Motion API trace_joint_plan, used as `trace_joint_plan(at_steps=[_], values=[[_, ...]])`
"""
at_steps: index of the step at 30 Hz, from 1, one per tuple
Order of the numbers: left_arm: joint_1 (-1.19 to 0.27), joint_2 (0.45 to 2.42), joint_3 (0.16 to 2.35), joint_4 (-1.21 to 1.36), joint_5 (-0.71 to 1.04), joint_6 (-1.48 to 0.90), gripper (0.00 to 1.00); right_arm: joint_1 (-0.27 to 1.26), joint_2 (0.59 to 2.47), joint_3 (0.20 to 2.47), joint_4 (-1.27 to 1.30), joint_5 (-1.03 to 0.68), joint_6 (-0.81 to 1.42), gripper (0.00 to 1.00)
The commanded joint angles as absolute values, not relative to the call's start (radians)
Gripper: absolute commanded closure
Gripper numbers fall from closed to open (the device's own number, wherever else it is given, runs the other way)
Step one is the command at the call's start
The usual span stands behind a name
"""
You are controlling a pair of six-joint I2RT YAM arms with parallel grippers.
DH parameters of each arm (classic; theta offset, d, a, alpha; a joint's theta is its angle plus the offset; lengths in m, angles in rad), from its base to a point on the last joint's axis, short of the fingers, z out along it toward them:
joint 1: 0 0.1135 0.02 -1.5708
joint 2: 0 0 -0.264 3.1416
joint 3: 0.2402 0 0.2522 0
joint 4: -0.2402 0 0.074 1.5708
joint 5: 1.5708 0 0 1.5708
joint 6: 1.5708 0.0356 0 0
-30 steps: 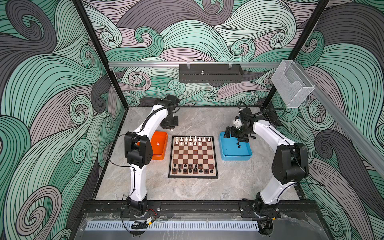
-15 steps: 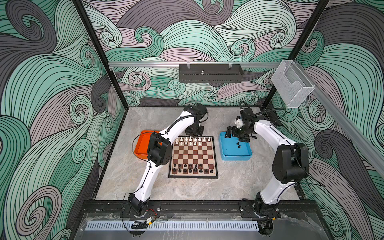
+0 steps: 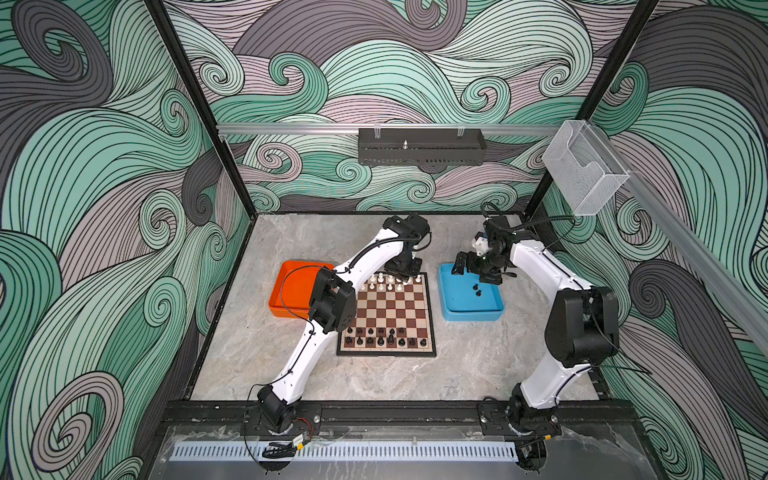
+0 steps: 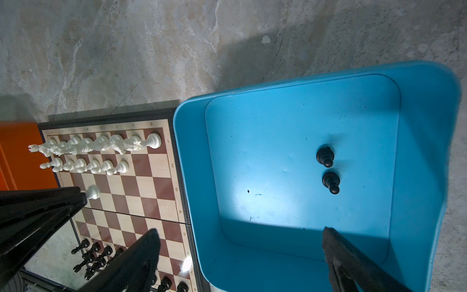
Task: Set up the chess pieces on the board
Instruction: 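Lower the white pawn onto its empty square in the white pawn row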
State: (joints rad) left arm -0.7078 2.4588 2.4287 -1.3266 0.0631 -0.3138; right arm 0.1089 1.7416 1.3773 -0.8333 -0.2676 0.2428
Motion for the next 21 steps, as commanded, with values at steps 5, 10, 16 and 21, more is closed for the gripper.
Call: trace_joint_plan(at_steps=[5,10,16,21], values=[[-0.726,2.517,2.489,-1.309,0.051,-0.308,0.9,0.1,1.717,1.374,-0.836,-0.279,0.235,0.0],[-0.729,2.535,2.488,-1.293,0.036,-0.314,0.9,0.098,1.719,1.374,-0.832,-0.284,0.238,0.0],[-0.73,2.551,2.489,-1.275,0.031,-0.321,0.9,0.095,1.718,1.374,-0.832,-0.287,0.238,0.0],[-0.73,2.561,2.489,-1.271,0.028,-0.327,0.88,0.094,1.72,1.372,-0.833,-0.288,0.238,0.0]])
